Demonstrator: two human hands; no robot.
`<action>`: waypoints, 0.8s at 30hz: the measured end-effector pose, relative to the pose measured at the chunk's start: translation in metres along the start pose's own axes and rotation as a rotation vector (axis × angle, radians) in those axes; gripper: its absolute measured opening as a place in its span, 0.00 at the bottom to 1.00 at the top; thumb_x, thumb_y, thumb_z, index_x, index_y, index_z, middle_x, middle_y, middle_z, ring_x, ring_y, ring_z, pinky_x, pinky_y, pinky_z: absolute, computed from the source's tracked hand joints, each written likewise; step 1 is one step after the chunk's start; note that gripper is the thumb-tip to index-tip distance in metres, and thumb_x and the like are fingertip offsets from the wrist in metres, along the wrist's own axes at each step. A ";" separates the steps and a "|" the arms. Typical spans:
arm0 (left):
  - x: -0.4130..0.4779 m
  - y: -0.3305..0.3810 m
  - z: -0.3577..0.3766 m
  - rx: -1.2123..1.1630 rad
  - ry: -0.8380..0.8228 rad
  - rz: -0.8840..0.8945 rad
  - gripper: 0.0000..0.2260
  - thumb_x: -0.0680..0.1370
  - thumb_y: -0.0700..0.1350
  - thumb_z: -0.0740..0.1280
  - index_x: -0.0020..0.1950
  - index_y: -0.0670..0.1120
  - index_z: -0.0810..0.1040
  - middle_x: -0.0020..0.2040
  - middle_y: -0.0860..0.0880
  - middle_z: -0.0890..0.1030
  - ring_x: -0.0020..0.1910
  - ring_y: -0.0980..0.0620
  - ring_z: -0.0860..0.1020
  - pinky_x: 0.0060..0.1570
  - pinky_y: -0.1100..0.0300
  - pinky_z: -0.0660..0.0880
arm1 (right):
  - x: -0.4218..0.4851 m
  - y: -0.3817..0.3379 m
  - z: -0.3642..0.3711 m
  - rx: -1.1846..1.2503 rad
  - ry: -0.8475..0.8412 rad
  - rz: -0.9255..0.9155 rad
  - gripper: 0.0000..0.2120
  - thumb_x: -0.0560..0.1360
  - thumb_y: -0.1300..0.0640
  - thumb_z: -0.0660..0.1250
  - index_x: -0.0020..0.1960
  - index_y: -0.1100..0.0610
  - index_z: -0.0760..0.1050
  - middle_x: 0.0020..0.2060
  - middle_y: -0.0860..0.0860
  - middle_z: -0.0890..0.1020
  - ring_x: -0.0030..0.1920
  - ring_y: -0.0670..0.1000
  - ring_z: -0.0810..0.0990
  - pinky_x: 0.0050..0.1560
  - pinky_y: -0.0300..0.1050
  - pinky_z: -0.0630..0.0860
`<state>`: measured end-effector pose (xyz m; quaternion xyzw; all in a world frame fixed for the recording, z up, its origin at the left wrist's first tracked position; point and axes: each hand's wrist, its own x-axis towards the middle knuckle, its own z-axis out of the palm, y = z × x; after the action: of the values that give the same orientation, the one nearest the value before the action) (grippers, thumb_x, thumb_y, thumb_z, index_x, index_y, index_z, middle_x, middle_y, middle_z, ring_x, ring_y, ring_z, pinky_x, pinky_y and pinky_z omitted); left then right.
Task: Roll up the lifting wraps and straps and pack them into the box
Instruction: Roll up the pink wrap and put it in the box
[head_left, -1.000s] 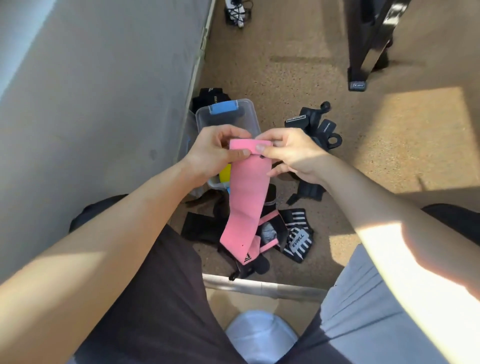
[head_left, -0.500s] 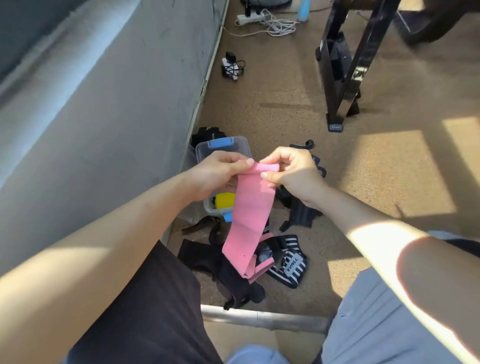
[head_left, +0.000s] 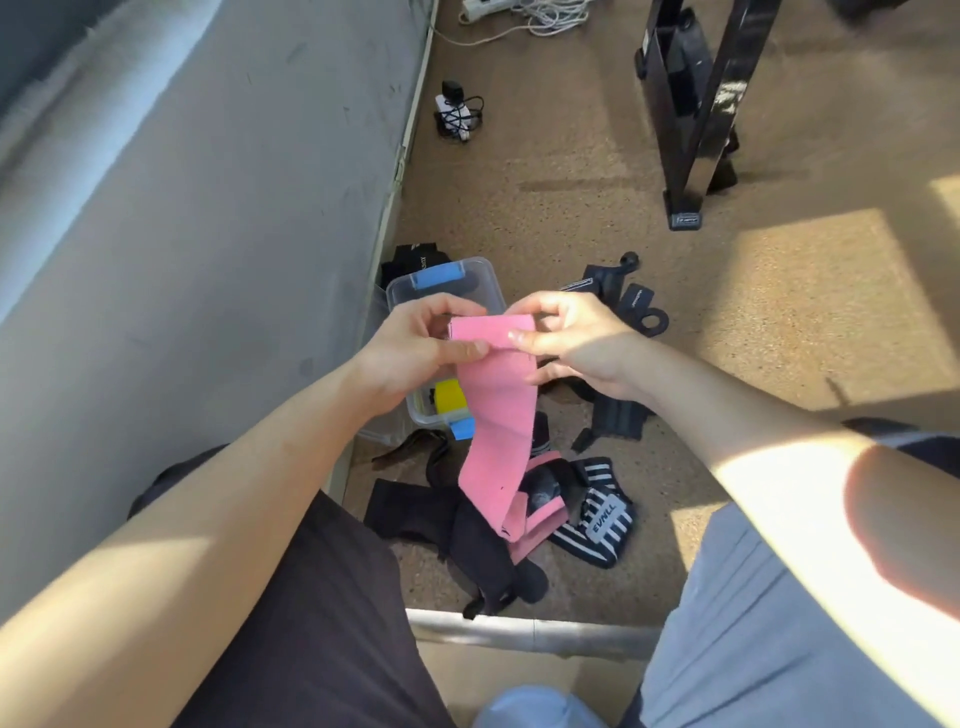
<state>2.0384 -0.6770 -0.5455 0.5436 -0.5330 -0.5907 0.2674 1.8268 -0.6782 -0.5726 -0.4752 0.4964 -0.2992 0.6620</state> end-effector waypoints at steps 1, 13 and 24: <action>0.002 0.001 -0.001 0.020 -0.014 -0.019 0.14 0.78 0.37 0.73 0.64 0.41 0.79 0.58 0.41 0.83 0.55 0.47 0.84 0.49 0.56 0.83 | 0.002 0.000 -0.001 -0.001 0.004 -0.020 0.11 0.78 0.65 0.71 0.61 0.59 0.79 0.50 0.54 0.83 0.47 0.50 0.81 0.41 0.43 0.81; 0.018 0.010 -0.009 0.074 -0.119 -0.029 0.12 0.83 0.47 0.67 0.63 0.43 0.81 0.56 0.42 0.84 0.55 0.45 0.83 0.57 0.49 0.81 | 0.010 -0.003 0.004 -0.066 0.162 -0.237 0.14 0.73 0.72 0.74 0.48 0.53 0.80 0.47 0.58 0.83 0.44 0.50 0.84 0.38 0.46 0.83; 0.015 0.012 -0.004 0.012 -0.120 0.199 0.15 0.76 0.31 0.71 0.62 0.38 0.80 0.55 0.45 0.83 0.52 0.53 0.81 0.54 0.58 0.80 | -0.014 -0.017 0.009 0.023 0.133 -0.024 0.10 0.81 0.52 0.68 0.60 0.54 0.79 0.61 0.59 0.80 0.57 0.56 0.82 0.37 0.45 0.82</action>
<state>2.0352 -0.6956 -0.5389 0.4534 -0.6029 -0.5895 0.2888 1.8314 -0.6694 -0.5506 -0.4526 0.5300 -0.3439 0.6293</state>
